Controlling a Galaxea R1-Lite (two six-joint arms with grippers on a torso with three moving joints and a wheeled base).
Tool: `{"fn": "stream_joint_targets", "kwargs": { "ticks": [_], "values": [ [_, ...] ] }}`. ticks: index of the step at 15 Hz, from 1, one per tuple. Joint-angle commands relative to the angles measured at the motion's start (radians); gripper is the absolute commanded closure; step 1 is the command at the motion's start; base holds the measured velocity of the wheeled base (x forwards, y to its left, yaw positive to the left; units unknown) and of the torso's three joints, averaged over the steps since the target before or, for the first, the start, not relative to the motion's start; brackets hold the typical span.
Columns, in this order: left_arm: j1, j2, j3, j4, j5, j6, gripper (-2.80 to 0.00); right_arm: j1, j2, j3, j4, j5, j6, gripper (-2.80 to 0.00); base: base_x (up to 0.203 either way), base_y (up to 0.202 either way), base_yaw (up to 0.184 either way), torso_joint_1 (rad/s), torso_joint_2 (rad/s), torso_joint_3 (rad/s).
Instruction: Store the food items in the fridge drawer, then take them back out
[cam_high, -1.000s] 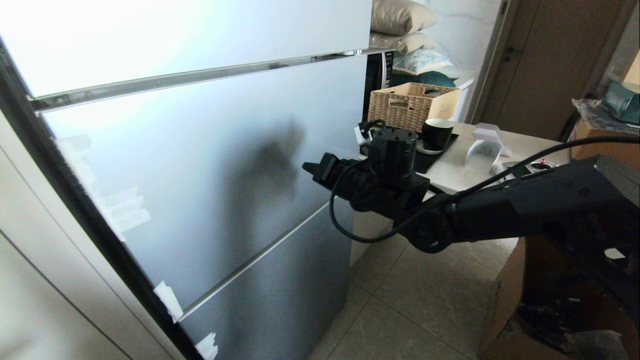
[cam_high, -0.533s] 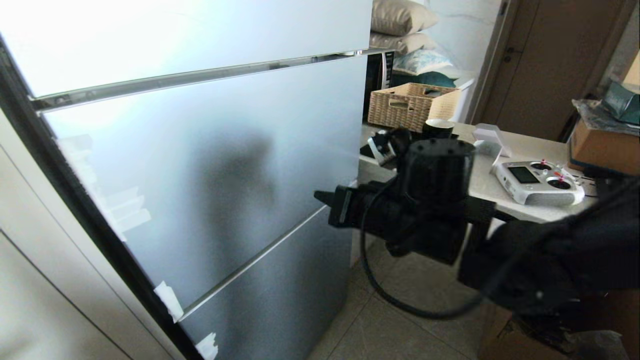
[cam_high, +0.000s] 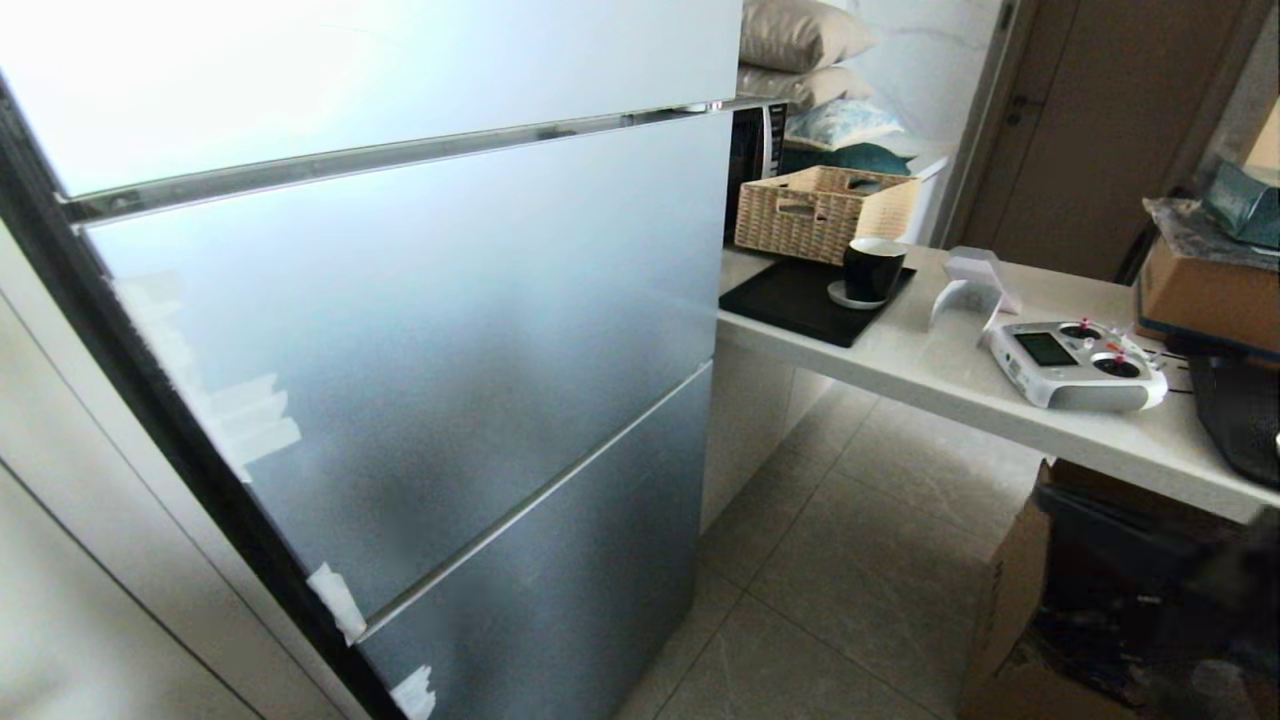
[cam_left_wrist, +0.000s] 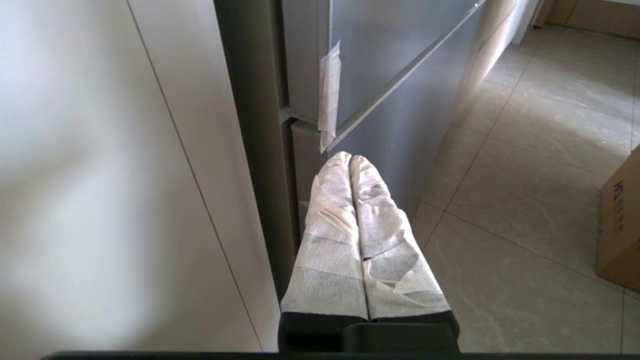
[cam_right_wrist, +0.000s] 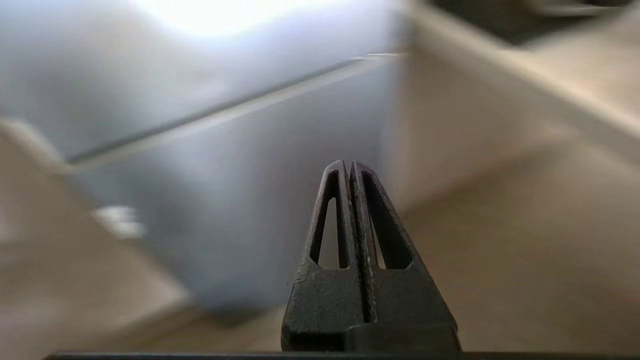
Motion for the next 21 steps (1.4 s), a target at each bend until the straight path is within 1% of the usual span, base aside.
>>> {"fn": "stream_joint_targets", "kwargs": {
  "ticks": [1,2,4,6,7,10,12,14,15,21],
  "values": [
    [0.000,0.000,0.000,0.000,0.000,0.000,0.00,-0.145,-0.359,0.126,0.051,0.008,-0.022,0.00,0.000,0.000,0.000,0.000,0.00,0.000],
    [0.000,0.000,0.000,0.000,0.000,0.000,0.00,-0.210,-0.470,0.167,0.112,0.015,-0.039,0.00,0.000,0.000,0.000,0.000,0.00,0.000],
    [0.000,0.000,0.000,0.000,0.000,0.000,0.00,-0.329,-0.664,0.231,0.314,0.044,-0.070,0.00,0.000,0.000,0.000,0.000,0.00,0.000],
    [0.000,0.000,0.000,0.000,0.000,0.000,0.00,-0.423,-0.766,0.265,0.552,0.083,-0.101,0.00,0.000,0.000,0.000,0.000,0.00,0.000],
    [0.000,0.000,0.000,0.000,0.000,0.000,0.00,-0.451,-0.807,0.263,0.649,0.101,-0.122,0.00,0.000,0.000,0.000,0.000,0.00,0.000],
    [0.000,0.000,0.000,0.000,0.000,0.000,0.00,-0.475,-0.965,0.270,0.680,0.091,-0.193,0.00,0.000,0.000,0.000,0.000,0.00,0.000],
    [0.000,0.000,0.000,0.000,0.000,0.000,0.00,-0.481,-1.007,0.279,0.684,0.080,-0.212,0.00,0.000,0.000,0.000,0.000,0.00,0.000],
    [0.000,0.000,0.000,0.000,0.000,0.000,0.00,-0.482,-1.004,0.281,0.681,0.067,-0.105,0.00,0.000,0.000,0.000,0.000,0.00,0.000],
    [0.000,0.000,0.000,0.000,0.000,0.000,0.00,-0.482,-1.004,0.281,0.680,0.041,-0.082,0.00,0.000,0.000,0.000,0.000,0.00,0.000],
    [0.000,0.000,0.000,0.000,0.000,0.001,0.00,-0.482,-1.004,0.281,0.680,0.043,-0.082,0.00,0.000,0.000,0.000,0.000,0.00,0.000]
  ]
}}
